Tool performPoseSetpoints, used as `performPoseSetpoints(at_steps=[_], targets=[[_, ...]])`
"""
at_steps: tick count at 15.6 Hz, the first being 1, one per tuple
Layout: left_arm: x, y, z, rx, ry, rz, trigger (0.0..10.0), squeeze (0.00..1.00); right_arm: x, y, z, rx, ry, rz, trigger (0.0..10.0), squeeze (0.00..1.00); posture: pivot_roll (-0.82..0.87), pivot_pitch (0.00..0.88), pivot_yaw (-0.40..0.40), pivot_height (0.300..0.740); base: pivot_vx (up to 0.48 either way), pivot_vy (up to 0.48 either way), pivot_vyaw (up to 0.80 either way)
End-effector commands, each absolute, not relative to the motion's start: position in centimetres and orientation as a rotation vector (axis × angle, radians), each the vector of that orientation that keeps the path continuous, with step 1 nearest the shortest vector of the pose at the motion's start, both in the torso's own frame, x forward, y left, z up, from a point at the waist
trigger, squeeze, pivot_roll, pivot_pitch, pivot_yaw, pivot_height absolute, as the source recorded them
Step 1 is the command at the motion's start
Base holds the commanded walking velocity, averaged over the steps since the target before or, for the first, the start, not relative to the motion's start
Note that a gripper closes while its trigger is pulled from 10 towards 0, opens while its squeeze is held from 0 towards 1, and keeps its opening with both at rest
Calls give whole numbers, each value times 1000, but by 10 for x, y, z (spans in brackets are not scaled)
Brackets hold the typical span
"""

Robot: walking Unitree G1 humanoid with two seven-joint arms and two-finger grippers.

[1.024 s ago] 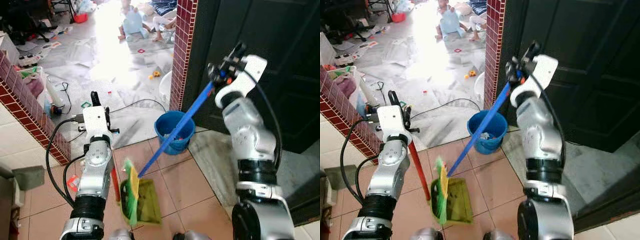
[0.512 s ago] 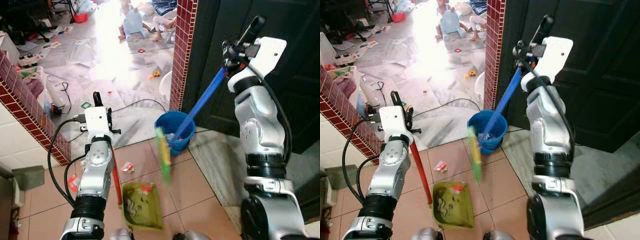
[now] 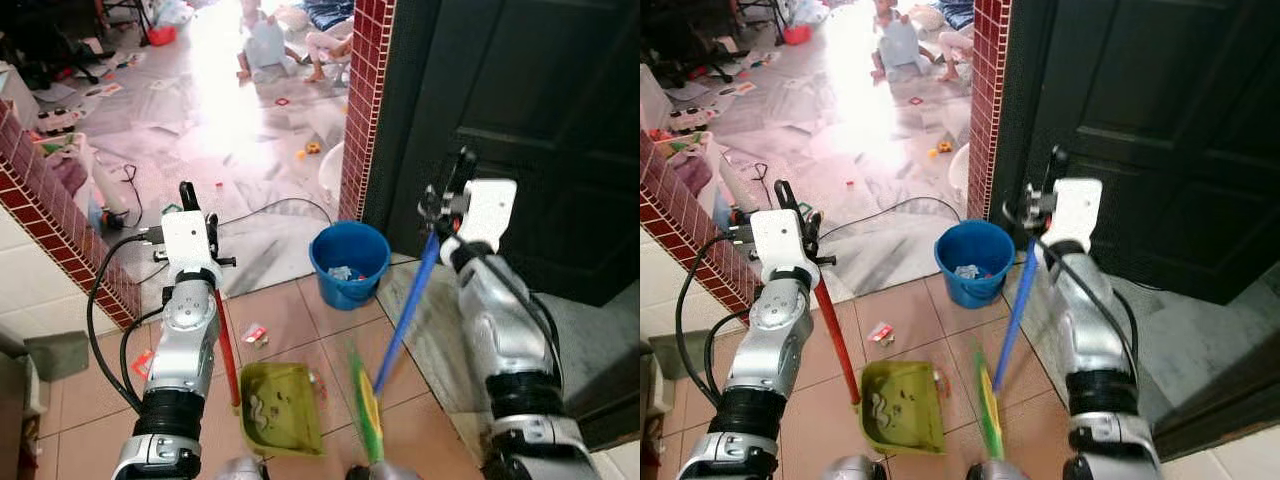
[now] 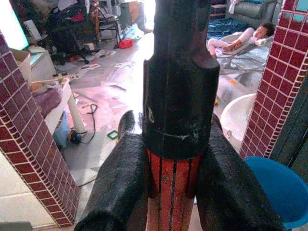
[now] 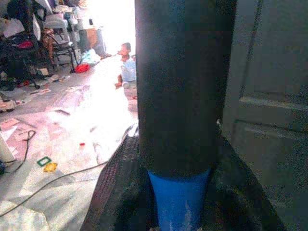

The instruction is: Sweep floor

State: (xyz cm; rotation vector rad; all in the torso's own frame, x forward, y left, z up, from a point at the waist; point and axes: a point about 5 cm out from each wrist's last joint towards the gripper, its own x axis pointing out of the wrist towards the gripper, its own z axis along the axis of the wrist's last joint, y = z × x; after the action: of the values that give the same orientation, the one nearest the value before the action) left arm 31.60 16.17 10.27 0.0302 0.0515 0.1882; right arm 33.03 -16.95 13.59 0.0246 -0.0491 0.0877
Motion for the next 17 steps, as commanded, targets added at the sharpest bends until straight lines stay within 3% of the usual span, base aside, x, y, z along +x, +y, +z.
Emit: performPoseSetpoints(at_steps=[1, 7, 12, 17], targets=[[320, 163, 115, 55, 10, 189, 10000, 0, 331, -163, 147, 29, -116, 99, 10000, 0, -111, 0, 33, 740, 0, 0, 0], [331, 163, 106, 193, 22, 186, 10000, 0, 332, -152, 146, 21, -112, 113, 10000, 0, -118, 0, 23, 740, 0, 0, 0], [352, 138, 104, 137, 26, 144, 10000, 0, 331, -140, 156, 29, -135, 142, 10000, 0, -173, 20, 14, 740, 0, 0, 0], [350, 116, 86, 168, 73, 117, 10000, 0, 330, -137, 159, 33, -130, 142, 10000, 0, -208, 55, 11, 740, 0, 0, 0]])
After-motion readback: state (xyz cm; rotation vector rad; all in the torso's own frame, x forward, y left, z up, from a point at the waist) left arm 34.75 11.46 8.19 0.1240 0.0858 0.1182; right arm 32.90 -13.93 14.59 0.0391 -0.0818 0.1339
